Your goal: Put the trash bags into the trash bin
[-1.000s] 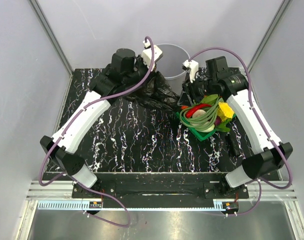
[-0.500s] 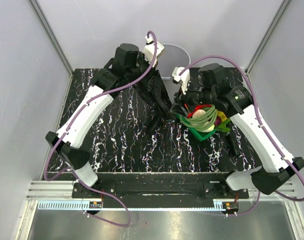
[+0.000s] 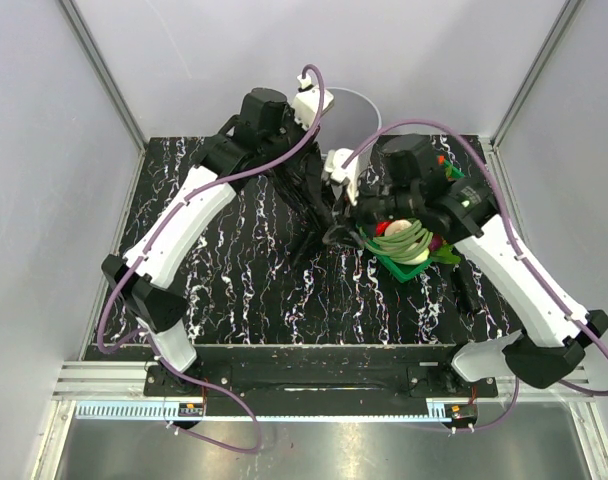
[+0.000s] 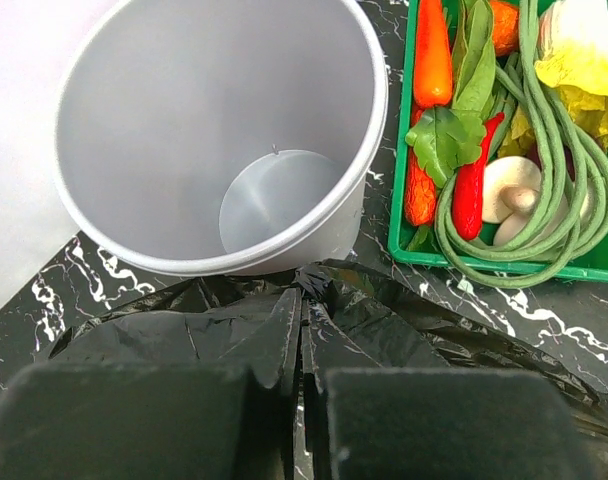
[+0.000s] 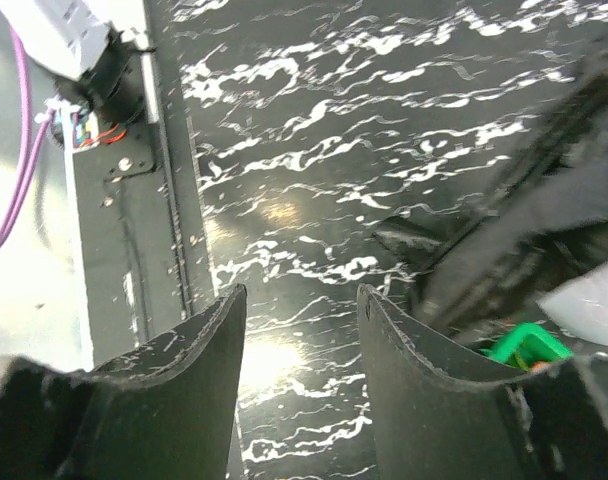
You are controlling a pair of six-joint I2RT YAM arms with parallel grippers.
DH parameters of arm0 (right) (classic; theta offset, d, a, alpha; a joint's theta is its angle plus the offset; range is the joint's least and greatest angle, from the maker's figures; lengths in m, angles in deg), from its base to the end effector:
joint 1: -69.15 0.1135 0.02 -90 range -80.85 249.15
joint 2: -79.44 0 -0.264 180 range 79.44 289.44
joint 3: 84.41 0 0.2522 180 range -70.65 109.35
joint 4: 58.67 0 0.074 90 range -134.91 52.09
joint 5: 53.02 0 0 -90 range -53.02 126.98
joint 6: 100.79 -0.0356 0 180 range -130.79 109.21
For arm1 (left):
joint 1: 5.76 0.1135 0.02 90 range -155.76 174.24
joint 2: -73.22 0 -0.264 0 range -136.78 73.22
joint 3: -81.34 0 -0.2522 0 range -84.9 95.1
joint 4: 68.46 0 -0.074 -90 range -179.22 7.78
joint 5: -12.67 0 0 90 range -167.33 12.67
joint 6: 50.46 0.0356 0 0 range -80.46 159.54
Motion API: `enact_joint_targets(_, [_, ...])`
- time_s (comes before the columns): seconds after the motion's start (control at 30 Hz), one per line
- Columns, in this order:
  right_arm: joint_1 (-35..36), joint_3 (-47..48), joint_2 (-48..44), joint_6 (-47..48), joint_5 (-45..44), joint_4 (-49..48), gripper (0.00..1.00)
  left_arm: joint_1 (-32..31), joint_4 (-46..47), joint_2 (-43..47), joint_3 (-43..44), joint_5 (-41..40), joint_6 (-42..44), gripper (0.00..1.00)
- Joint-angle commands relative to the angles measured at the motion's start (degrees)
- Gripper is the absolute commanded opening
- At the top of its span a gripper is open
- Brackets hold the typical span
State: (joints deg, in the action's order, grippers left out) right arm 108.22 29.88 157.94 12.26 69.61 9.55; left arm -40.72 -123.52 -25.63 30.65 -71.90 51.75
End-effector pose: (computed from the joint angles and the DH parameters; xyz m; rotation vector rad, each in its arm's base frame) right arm 0.1895 0.1786 0.4639 -1.3761 1.6286 0.7713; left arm 0.3075 -0.2191 0.4566 0.8621 1.8215 -0.3487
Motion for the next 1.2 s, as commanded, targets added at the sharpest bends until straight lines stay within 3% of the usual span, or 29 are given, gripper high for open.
enact_joint_targets(0.0, [4.4,-4.2,1.0,1.1,-0.5,-2.8,0.54,0.2,0.4,-0.5,3.6,-0.6,-0.8,0.00])
enact_joint_targets(0.17, [7.9,-10.8,1.7,0.3,-7.8,-9.8,0.52,0.7,0.4,-0.5,4.5,1.6,-2.4,0.00])
enact_joint_targets(0.4, [8.9,-21.9,3.7,-2.6,-16.2,-29.6,0.53,1.5,-1.1,1.2,4.2,7.8,-6.9,0.00])
enact_joint_targets(0.67, [9.0,-23.2,10.2,1.6,-30.5,-42.6,0.57,1.8,-4.5,3.5,4.1,14.4,-10.4,0.00])
enact_joint_targets(0.87, [8.9,-24.5,12.6,5.6,-41.0,-48.7,0.59,2.9,-5.5,4.5,4.0,18.6,-12.0,0.00])
enact_joint_targets(1.17, [9.1,-25.8,11.9,9.0,-48.3,-53.2,0.61,3.2,-6.2,4.5,4.1,19.8,-12.0,0.00])
